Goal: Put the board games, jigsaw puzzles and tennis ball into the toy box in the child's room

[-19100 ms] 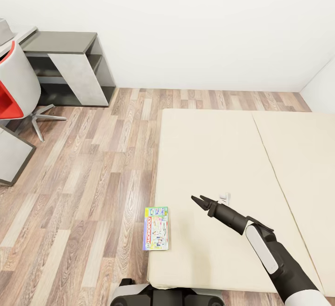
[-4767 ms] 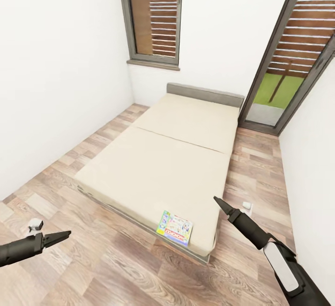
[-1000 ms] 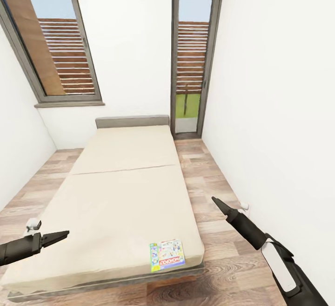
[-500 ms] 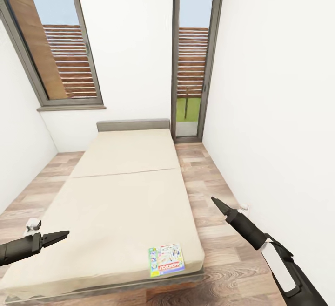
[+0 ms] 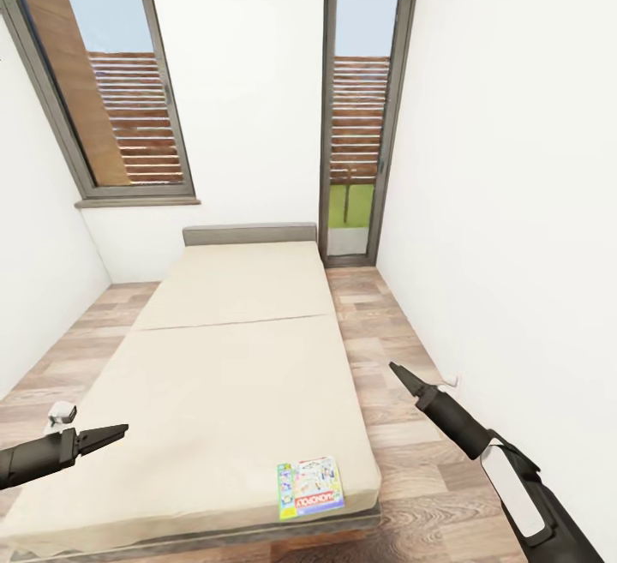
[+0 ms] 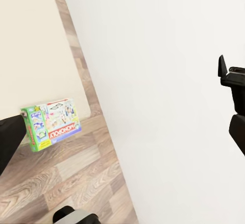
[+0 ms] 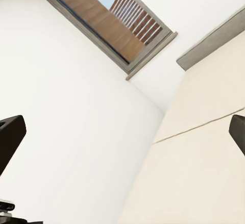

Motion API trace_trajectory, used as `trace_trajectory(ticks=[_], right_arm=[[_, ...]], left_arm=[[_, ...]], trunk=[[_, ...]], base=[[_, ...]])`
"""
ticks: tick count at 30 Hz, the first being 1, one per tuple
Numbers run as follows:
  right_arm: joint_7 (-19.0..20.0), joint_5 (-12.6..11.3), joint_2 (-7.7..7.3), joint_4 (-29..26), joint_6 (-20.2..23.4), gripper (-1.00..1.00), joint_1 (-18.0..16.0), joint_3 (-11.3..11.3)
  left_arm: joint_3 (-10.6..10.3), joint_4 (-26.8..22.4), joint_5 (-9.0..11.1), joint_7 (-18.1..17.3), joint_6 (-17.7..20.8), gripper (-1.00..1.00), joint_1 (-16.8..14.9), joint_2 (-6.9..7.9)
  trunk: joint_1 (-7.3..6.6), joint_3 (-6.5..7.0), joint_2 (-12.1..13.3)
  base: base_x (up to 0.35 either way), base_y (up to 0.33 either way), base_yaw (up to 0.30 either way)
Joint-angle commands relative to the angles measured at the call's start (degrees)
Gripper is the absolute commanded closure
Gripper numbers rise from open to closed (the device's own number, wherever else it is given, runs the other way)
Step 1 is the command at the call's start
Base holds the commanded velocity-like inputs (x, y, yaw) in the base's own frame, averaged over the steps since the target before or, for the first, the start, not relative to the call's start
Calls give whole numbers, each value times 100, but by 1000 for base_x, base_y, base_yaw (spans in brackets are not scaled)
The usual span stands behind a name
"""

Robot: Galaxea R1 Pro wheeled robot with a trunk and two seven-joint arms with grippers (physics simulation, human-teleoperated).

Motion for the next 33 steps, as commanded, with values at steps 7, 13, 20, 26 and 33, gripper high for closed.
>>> trace_trajectory(ticks=[7,13,20,26,33], right_arm=[[-22,-53,-1,0,66,-100,-5,10],[-62,-49,-1,0,60,-100,-5,6],[-81,-43,-1,0,64,-100,-5,10],[-86,-51,-1,0,59,-100,-5,7],[-86,-52,-1,0,59,-100,-5,8]], left_arm=[[5,0,-17,-30,57,-100,-5,-4],[5,0,-17,-30,60,-100,-5,-2],[4,0,-17,-30,61,-100,-6,-6],[4,0,-17,-30,61,-100,-5,-4],[4,0,-17,-30,61,-100,-5,-6]], trunk=[[4,-12,-12],[4,-12,-12],[4,-12,-12],[4,-12,-12],[4,-12,-12]], base=[[5,14,0],[0,1,0],[0,0,0],[0,0,0],[0,-106,0]])
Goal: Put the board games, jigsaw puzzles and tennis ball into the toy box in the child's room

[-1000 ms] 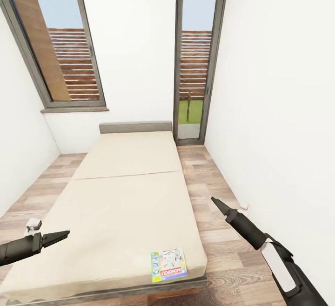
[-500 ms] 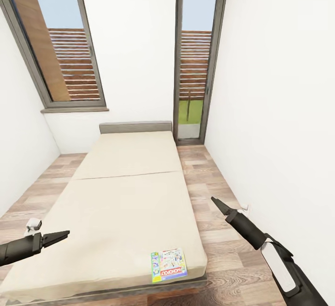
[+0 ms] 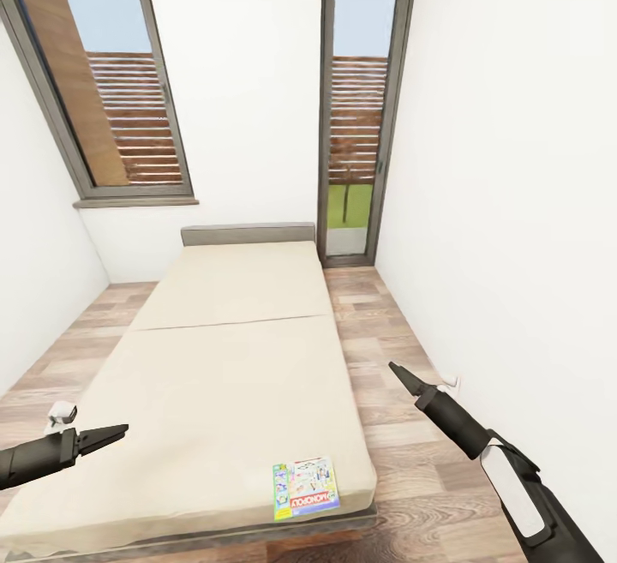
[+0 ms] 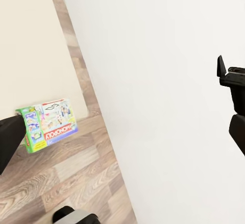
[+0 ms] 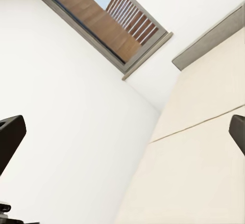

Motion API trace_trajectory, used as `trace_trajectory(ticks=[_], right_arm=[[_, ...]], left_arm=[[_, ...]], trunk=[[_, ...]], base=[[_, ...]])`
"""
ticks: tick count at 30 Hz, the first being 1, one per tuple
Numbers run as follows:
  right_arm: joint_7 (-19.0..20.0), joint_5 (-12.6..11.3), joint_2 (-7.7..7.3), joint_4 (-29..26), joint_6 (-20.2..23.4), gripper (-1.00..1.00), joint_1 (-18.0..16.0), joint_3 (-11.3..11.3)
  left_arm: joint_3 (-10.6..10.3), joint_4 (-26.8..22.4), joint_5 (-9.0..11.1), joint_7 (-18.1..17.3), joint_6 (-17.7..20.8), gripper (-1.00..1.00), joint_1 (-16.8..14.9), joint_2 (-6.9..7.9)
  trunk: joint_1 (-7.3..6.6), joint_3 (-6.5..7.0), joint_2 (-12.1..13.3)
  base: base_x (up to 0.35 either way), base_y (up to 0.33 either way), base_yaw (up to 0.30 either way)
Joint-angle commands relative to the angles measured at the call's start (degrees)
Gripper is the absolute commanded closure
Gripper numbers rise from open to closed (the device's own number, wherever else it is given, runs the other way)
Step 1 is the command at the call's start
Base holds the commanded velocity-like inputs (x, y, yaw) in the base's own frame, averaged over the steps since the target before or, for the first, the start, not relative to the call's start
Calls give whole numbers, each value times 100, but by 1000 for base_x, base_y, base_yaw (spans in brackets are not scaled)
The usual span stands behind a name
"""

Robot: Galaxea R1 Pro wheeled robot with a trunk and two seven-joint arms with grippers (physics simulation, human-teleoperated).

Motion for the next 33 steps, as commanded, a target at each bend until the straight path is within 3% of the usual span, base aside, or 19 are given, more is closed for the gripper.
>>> trace_trajectory(ticks=[1,7,17,33], right_arm=[[12,-56,-1,2,56,-100,-5,2],[-118,-47,3,-1,104,-100,-5,10],[-1384,-47,-1,-78,287,-100,-5,142],[-1539,-48,-3,-278,315,-100,-5,273]], left_arm=[[5,-3,-17,-30,60,-100,-5,0],[5,-3,-17,-30,60,-100,-5,0],[5,-3,-20,-30,60,-100,-5,-15],[5,-3,-25,-30,60,-100,-5,-42]], trunk=[[3,-12,-12],[3,-12,-12],[3,-12,-12],[3,-12,-12]], base=[[0,-261,0],[0,-157,0],[0,-169,0],[0,-91,0]])
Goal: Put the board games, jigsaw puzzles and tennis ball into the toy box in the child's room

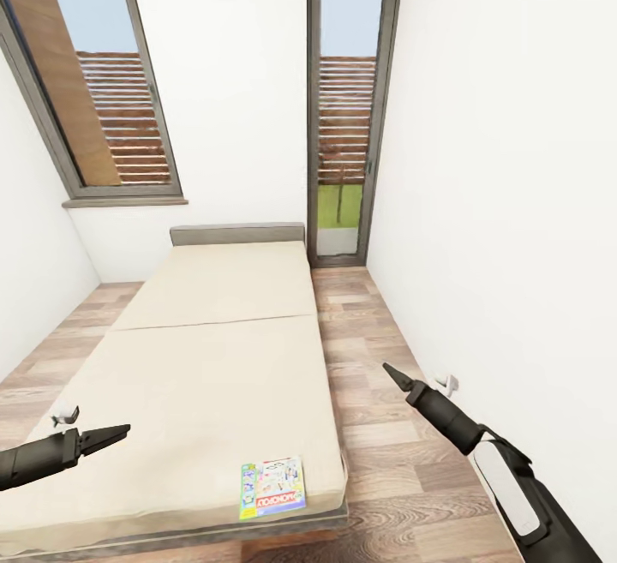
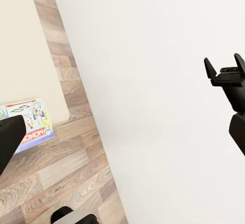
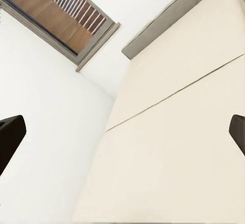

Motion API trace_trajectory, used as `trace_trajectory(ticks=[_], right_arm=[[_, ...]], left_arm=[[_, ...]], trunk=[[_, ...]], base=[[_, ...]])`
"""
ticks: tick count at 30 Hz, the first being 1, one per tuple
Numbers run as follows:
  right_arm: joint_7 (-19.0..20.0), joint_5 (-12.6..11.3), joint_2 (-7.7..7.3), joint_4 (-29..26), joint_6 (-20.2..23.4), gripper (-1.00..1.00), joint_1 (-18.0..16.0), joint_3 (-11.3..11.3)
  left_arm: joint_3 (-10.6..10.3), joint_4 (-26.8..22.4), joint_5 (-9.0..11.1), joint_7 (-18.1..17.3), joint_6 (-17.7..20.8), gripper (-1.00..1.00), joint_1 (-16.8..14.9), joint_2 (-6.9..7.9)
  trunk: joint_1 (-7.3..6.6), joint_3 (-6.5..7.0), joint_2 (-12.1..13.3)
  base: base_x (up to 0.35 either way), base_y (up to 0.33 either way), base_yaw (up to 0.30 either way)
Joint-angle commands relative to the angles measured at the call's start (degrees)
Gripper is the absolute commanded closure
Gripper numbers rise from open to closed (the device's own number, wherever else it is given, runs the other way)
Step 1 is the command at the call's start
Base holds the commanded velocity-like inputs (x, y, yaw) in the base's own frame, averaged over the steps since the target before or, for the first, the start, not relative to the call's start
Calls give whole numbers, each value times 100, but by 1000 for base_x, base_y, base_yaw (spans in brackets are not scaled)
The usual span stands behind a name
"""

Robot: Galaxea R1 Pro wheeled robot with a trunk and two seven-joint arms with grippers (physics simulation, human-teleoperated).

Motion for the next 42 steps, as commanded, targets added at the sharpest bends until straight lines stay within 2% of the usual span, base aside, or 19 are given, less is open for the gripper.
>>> trace_trajectory(ticks=[1,8,15,19,26,36,42], right_arm=[[1,-60,-3,-8,42,-100,-5,25],[-110,-51,7,-20,50,-100,-5,92],[-349,-54,2,-20,63,-100,-5,273],[-408,-37,-5,-26,91,-100,2,300],[-744,100,-2,-24,201,-100,4,306],[-799,125,-1,-29,170,-100,4,316],[-809,126,3,-29,158,-100,4,440]], left_arm=[[5,-2,-17,-31,60,-100,-5,-1],[-1,-2,-17,-31,60,-100,-5,-2],[-2,-2,-17,-31,60,-100,-5,-9],[-3,-2,-17,-31,60,-100,-5,-11],[-3,-2,-24,-31,60,-100,-5,-18],[-6,-2,-26,-31,64,-100,-5,-20],[-11,-2,-29,-31,89,-100,-5,-22]], trunk=[[4,-13,-12],[4,-13,-12],[4,-13,-12],[4,-13,-12],[4,-13,-12],[4,-13,-12],[4,-13,-12]], base=[[0,-118,0],[0,-290,0],[0,-246,0],[0,-284,0],[12,-219,0],[21,-195,0],[1,-86,0]])
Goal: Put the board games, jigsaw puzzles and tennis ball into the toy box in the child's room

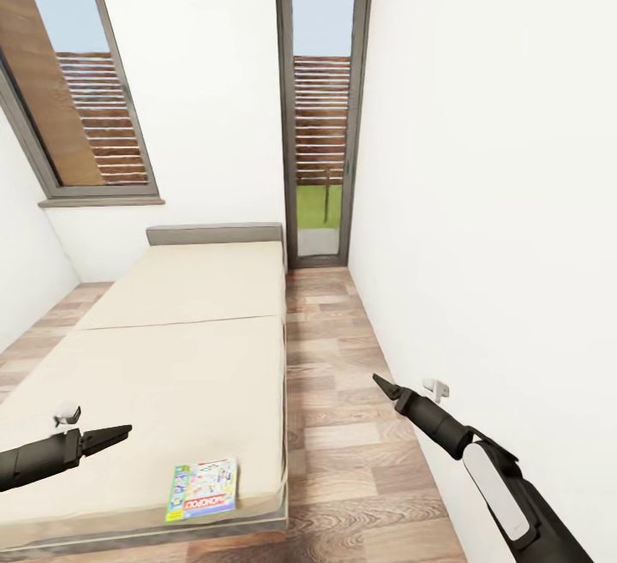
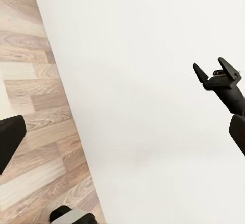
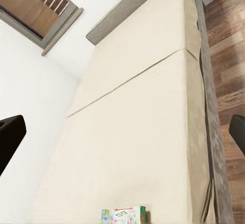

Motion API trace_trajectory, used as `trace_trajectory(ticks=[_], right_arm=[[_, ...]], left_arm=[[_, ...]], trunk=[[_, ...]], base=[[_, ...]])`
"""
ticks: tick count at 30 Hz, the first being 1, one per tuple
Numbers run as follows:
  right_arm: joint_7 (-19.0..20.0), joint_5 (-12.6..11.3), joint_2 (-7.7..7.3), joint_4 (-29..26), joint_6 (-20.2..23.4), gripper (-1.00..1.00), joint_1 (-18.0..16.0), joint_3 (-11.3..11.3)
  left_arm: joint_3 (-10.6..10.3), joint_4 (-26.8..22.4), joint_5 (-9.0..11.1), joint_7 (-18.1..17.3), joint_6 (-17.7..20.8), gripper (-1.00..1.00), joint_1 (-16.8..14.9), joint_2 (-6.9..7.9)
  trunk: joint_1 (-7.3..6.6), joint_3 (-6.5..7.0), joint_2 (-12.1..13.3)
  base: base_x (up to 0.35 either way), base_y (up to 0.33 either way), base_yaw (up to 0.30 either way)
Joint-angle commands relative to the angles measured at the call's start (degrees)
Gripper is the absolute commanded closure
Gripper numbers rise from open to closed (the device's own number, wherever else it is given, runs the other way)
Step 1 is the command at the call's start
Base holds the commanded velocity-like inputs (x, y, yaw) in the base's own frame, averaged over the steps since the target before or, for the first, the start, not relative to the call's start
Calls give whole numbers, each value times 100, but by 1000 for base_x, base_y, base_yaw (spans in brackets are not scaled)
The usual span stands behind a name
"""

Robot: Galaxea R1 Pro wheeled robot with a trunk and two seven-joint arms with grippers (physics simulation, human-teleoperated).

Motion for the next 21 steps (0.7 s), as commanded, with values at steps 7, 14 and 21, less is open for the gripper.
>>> trace_trajectory(ticks=[7,14,21], right_arm=[[-4,-58,-6,-2,31,-100,-5,38],[-3,-59,-7,-2,28,-100,-5,40],[-2,-56,-3,-2,15,-100,-5,40]], left_arm=[[12,-3,-17,-31,83,-100,-6,2],[9,-3,-16,-31,91,-100,-5,2],[13,-3,-13,-31,100,-100,-5,-3]], trunk=[[4,-13,-13],[4,-13,-13],[4,-13,-13]], base=[[9,-173,0],[3,-125,0],[0,-80,0]])
